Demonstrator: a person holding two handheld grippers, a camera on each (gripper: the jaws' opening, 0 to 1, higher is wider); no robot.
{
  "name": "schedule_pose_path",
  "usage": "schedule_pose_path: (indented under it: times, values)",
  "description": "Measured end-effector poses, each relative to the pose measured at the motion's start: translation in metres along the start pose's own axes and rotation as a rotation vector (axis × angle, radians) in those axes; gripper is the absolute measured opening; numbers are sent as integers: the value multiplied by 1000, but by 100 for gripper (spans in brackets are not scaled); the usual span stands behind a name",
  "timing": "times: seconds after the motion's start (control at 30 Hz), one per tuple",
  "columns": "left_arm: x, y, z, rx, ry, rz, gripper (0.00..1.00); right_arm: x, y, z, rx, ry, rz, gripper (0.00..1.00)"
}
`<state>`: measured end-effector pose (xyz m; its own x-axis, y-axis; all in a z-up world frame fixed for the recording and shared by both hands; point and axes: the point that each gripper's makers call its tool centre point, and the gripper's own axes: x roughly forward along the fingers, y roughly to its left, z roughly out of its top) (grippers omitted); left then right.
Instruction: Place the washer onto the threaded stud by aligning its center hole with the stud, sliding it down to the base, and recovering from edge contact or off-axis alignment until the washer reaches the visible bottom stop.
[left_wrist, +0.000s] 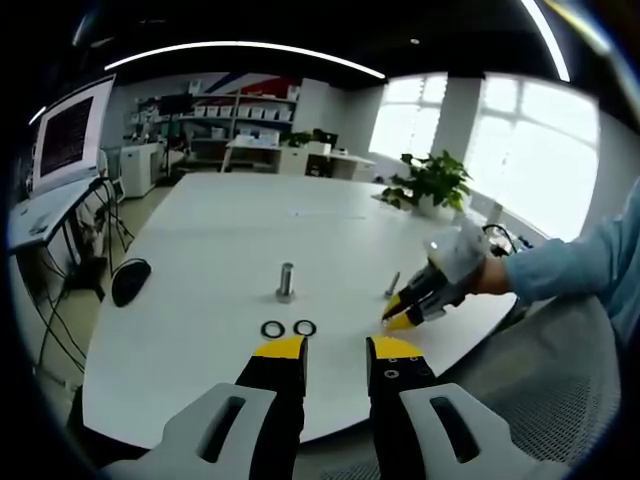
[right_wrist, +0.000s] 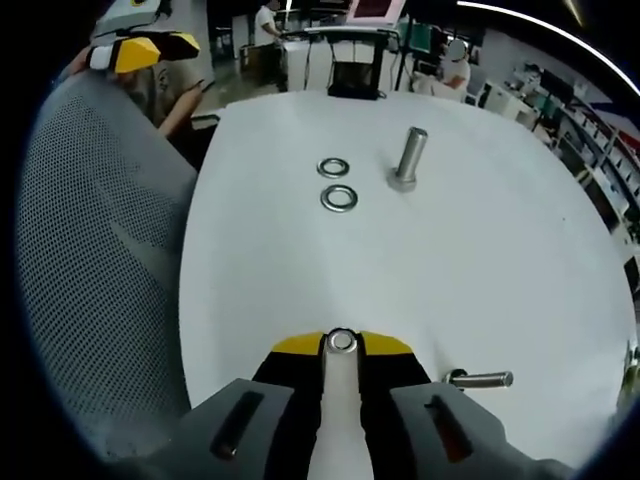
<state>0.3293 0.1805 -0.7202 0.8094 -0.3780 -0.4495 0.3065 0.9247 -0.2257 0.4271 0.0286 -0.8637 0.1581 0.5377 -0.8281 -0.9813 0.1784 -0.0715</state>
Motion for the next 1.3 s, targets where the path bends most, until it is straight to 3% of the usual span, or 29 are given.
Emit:
schedule_pose_path:
  times: [0.57,1.3]
  values:
    - [0,0,0,-1,-2,-1,21,-28,-32,19,41,-85,-99,14]
    - [0,0,0,0,2,-1,21,-62,-68,8,126,-125,-201,14]
